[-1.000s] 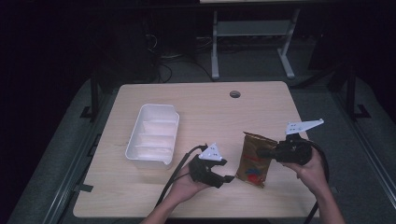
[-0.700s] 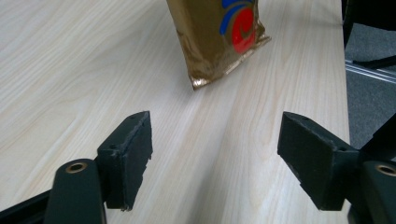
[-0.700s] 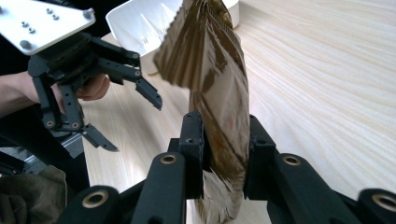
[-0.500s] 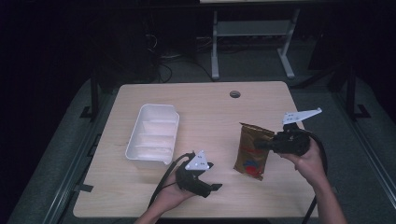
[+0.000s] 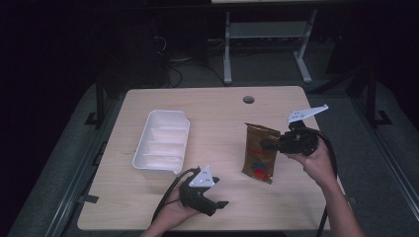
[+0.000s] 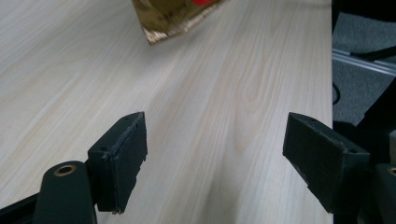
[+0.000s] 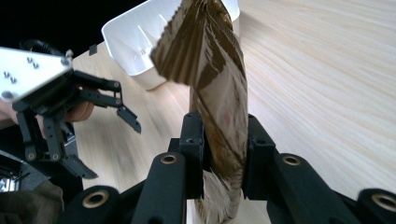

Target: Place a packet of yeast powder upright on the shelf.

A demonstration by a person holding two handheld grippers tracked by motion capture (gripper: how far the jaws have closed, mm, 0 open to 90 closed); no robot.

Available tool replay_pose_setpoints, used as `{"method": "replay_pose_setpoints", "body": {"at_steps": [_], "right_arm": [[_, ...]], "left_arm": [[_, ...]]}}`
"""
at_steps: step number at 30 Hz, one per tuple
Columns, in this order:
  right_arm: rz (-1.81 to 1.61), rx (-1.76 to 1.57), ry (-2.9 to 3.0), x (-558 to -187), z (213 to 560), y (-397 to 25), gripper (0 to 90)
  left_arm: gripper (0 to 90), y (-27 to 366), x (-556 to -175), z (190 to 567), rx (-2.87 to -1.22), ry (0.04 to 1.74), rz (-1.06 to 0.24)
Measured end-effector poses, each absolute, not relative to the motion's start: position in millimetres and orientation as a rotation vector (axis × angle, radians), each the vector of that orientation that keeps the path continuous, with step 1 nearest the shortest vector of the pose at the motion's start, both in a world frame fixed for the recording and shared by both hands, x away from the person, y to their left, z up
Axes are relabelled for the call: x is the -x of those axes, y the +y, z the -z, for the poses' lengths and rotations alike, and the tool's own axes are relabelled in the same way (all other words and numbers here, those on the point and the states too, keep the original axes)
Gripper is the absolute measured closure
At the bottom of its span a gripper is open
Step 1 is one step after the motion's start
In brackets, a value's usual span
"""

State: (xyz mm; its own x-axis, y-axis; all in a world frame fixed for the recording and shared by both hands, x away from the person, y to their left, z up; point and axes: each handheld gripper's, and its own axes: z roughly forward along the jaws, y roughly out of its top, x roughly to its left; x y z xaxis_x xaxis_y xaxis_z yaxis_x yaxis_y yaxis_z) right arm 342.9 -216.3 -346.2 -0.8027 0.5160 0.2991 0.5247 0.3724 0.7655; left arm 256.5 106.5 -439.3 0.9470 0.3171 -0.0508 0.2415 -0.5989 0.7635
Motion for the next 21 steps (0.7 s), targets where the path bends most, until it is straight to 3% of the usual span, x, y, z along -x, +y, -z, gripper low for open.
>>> {"method": "replay_pose_setpoints", "body": {"at_steps": [21], "right_arm": [[1.427,0.969,-2.615,-386,326,-172,74.2]], "left_arm": [[21.6,117,-253,449,-2.271,0.369,-0.168]]}}
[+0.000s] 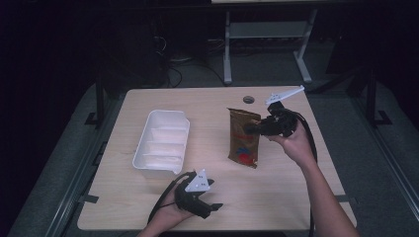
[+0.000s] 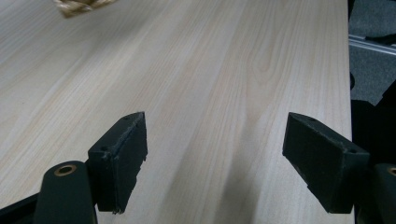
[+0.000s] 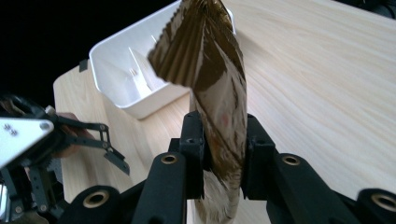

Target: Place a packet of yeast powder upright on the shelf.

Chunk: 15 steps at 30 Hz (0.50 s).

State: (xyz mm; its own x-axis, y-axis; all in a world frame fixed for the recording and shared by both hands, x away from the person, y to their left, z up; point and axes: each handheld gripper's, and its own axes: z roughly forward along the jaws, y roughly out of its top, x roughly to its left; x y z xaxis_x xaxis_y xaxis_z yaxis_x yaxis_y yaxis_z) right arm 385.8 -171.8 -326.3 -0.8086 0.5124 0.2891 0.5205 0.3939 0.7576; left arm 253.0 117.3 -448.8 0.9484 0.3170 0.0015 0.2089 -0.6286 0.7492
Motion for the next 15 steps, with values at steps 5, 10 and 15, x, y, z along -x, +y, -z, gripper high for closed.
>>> {"method": "replay_pose_setpoints", "body": {"at_steps": [5,10,15], "right_arm": [[1.431,0.962,-2.627,-393,319,-161,74.3],[1.434,0.944,-2.625,-400,314,-148,74.3],[1.434,0.912,-2.628,-409,311,-131,74.3]], "left_arm": [[21.6,118,-254,451,-2.276,0.368,-0.154],[21.6,119,-256,455,-2.28,0.381,-0.146],[21.6,120,-257,455,-2.281,0.38,-0.148]]}}
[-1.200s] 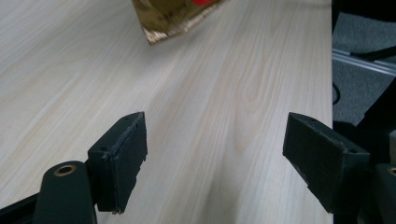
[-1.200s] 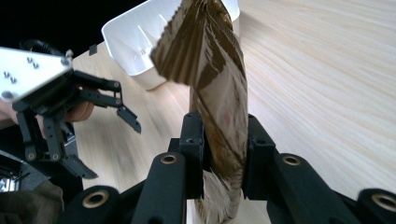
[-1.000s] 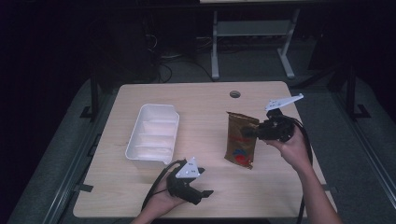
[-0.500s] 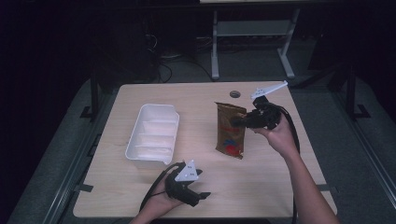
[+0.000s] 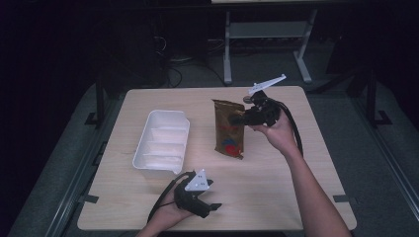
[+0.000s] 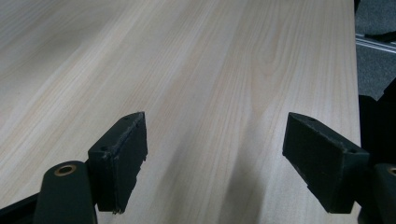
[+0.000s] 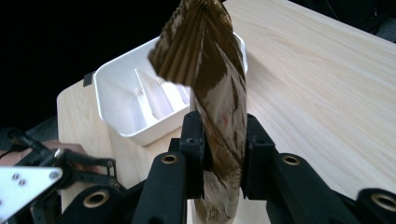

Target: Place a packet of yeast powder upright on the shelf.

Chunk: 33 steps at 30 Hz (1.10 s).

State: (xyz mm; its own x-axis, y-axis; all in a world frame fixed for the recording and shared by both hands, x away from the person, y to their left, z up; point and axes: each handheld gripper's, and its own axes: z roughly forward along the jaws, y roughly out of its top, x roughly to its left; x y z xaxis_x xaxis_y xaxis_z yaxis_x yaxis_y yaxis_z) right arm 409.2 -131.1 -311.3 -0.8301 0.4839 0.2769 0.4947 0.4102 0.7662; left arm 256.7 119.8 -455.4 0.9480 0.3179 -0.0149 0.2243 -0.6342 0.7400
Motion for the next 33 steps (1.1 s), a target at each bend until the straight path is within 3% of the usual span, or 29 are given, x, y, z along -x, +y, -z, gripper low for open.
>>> {"method": "replay_pose_setpoints", "body": {"at_steps": [33], "right_arm": [[1.459,0.755,-2.645,-436,286,-63,74.5]], "left_arm": [[21.6,127,-259,458,-2.276,0.384,-0.136]]}}
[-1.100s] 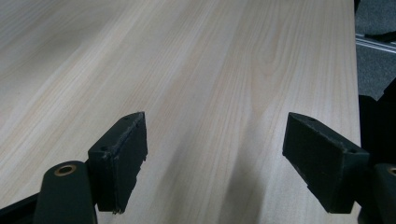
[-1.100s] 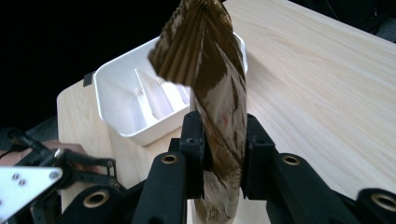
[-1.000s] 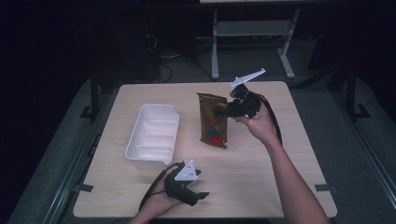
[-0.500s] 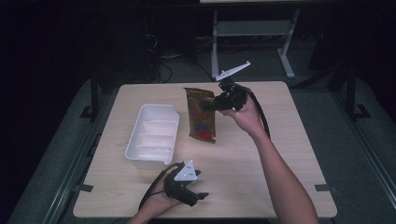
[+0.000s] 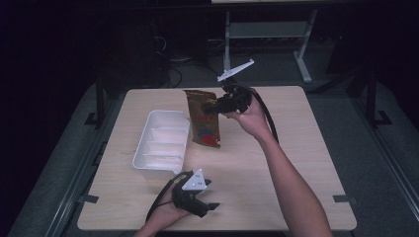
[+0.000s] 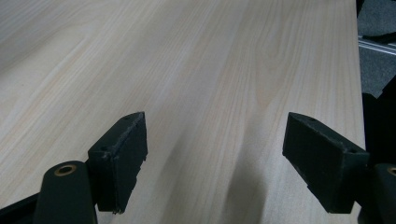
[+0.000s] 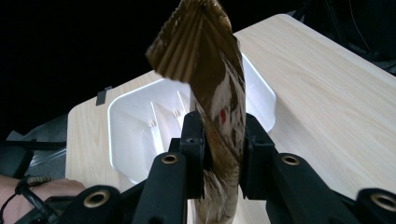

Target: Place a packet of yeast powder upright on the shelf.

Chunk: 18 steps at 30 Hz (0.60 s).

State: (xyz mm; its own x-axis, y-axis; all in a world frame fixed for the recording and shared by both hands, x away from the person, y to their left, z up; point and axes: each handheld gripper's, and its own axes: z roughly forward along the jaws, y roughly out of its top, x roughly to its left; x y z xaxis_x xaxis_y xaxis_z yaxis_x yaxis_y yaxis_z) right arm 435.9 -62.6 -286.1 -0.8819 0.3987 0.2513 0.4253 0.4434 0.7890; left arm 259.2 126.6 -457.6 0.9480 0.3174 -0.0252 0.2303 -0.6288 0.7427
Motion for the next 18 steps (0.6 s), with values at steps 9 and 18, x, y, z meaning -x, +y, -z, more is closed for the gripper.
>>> {"method": "replay_pose_setpoints", "body": {"at_steps": [9,18], "right_arm": [[1.459,0.719,-2.646,-440,280,-44,74.6],[1.484,0.678,-2.623,-445,279,-29,74.6]], "left_arm": [[21.6,128,-259,457,-2.274,0.383,-0.142],[21.6,129,-259,457,-2.279,0.384,-0.143]]}}
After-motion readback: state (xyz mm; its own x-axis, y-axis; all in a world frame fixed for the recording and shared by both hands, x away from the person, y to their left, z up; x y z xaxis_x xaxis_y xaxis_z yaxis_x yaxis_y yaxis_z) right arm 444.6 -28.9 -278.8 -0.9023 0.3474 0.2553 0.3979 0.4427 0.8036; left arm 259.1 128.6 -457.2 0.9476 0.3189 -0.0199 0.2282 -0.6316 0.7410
